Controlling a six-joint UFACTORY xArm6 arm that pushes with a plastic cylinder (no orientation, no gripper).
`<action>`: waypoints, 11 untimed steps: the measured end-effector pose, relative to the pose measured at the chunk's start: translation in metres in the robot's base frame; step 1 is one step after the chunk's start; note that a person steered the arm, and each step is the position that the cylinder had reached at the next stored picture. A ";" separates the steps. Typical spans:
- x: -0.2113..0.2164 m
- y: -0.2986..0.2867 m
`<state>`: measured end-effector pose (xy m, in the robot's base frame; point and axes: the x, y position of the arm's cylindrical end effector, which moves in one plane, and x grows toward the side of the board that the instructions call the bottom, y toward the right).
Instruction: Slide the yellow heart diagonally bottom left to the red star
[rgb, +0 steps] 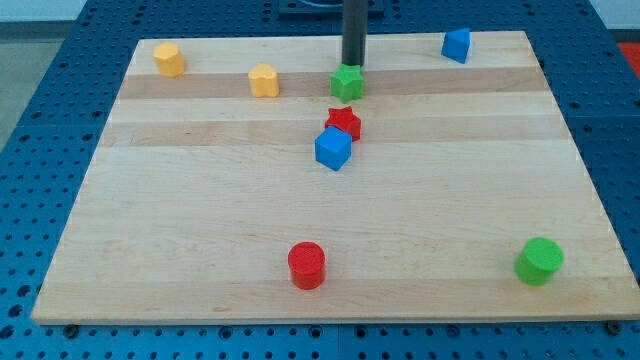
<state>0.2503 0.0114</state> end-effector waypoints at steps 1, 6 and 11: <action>0.000 -0.028; 0.025 -0.095; 0.093 -0.190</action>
